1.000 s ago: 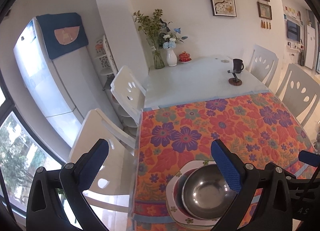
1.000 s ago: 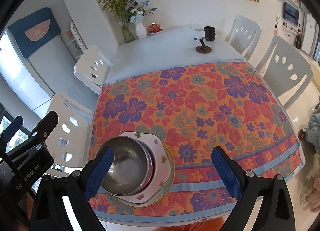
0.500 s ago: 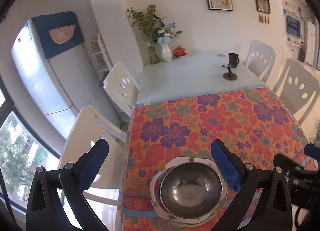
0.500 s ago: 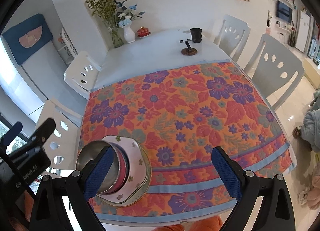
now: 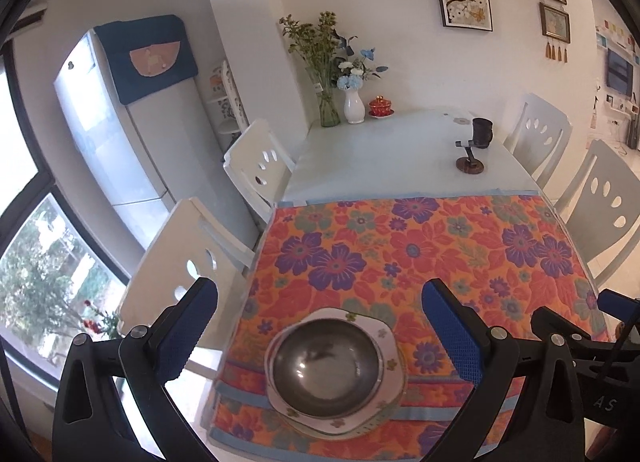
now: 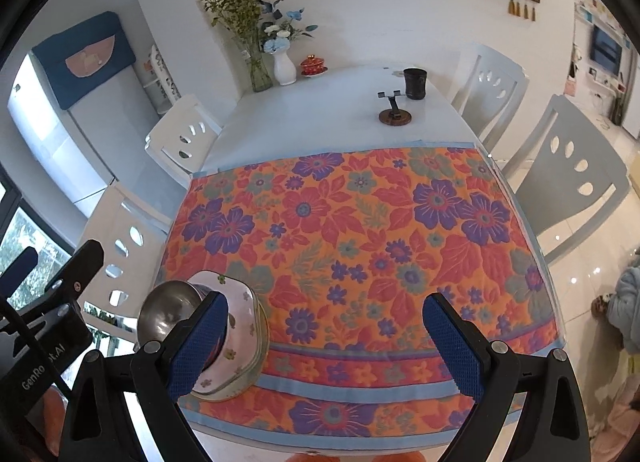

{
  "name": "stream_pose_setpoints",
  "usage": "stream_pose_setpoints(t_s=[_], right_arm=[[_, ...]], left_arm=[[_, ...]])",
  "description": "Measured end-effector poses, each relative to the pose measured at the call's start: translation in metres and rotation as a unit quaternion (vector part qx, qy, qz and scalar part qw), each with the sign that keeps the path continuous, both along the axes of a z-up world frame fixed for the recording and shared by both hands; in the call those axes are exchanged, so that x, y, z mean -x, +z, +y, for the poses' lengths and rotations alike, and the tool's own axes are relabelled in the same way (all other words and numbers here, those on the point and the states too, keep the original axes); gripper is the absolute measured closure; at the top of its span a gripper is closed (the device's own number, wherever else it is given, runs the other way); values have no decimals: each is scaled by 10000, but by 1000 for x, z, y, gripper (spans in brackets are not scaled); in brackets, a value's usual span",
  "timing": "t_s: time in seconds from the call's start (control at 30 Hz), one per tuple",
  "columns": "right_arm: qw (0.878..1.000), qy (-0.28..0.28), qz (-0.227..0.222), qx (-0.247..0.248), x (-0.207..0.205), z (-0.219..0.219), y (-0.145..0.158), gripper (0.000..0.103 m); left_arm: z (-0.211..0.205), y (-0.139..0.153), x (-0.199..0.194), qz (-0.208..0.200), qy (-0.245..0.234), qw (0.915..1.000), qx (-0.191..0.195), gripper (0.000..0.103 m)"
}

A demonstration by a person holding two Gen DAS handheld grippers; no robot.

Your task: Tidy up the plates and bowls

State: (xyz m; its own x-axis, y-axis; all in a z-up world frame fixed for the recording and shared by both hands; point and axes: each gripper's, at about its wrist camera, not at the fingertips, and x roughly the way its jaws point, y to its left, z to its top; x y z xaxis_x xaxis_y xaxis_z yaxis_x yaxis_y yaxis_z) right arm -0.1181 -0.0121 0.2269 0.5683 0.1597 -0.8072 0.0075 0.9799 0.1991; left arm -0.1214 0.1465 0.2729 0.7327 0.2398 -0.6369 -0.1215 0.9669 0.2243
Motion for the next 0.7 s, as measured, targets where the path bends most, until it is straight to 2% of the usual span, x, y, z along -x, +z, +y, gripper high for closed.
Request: stream_pose_setpoints(t_s=[0.37,0.7], right_arm=[[9993,349,-103,25,-4,-12,11,6],[9971,749,-136,55,-9,25,13,6]], left_arm=[[-9,6,10,-85,330,9994,24,1],[19,11,8,-173,553,9983,-41,1]])
